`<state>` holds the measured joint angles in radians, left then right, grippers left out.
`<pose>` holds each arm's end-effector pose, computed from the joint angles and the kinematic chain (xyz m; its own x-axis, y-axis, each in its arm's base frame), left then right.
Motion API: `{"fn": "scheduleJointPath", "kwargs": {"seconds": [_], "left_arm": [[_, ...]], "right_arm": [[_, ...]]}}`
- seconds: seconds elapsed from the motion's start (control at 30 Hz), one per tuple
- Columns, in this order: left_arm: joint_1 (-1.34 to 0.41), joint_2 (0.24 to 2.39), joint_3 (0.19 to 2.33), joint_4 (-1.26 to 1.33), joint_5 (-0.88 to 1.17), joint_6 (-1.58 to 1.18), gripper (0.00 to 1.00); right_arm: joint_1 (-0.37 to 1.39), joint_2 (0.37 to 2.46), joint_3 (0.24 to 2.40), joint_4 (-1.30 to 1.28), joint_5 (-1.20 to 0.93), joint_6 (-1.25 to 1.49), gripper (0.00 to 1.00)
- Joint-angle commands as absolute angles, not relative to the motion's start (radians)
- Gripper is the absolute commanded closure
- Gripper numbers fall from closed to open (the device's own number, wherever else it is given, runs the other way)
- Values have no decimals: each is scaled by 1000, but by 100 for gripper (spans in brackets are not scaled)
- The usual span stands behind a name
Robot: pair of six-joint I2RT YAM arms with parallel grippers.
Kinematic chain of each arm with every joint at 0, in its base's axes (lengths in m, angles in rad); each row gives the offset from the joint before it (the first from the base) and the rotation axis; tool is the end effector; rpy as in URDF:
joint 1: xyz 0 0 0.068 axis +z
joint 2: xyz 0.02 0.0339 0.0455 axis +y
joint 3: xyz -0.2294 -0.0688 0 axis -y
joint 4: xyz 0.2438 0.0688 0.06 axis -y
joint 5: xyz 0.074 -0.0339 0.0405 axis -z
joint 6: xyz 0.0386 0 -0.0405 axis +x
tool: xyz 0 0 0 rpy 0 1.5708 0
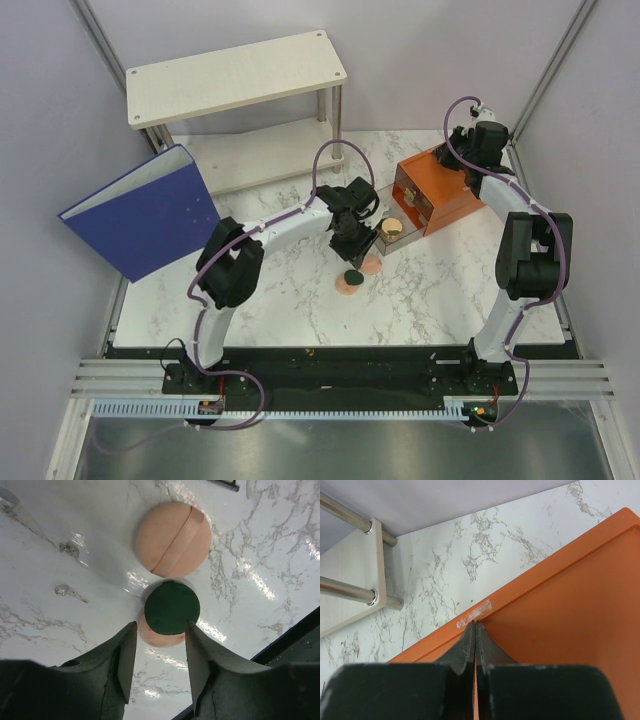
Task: Organize the makeup
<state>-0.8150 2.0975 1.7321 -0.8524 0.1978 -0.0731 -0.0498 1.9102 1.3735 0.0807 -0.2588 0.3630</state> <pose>0.2847 -0.3131 0.1758 -0.6974 0.6355 -0.3313 0.7111 0.6713 -0.2092 0.4365 -0.0119 0.2077 -0.4756 0.3674 -0.7993 -0.0134 0.9055 0.4242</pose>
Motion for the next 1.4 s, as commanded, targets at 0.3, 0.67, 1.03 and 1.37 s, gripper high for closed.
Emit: {"fn": "scheduleJointPath", "kwargs": {"seconds": [0.3, 0.67, 1.03, 1.37], "left_arm": [[-818, 2169, 1718, -879, 278, -34, 50], [-818, 2142, 1720, -874, 247, -43, 98], [-818, 2063, 1879, -841, 143, -84, 98], [-782, 2265, 2275, -812, 189, -201, 98]], "right_arm": [[-37, 2069, 1258, -371, -222, 318, 100], [-37, 2071, 1261, -371, -224, 318, 100], [-35, 2069, 1261, -371, -227, 318, 100], [-35, 2066, 1255, -368, -236, 321, 100]]}}
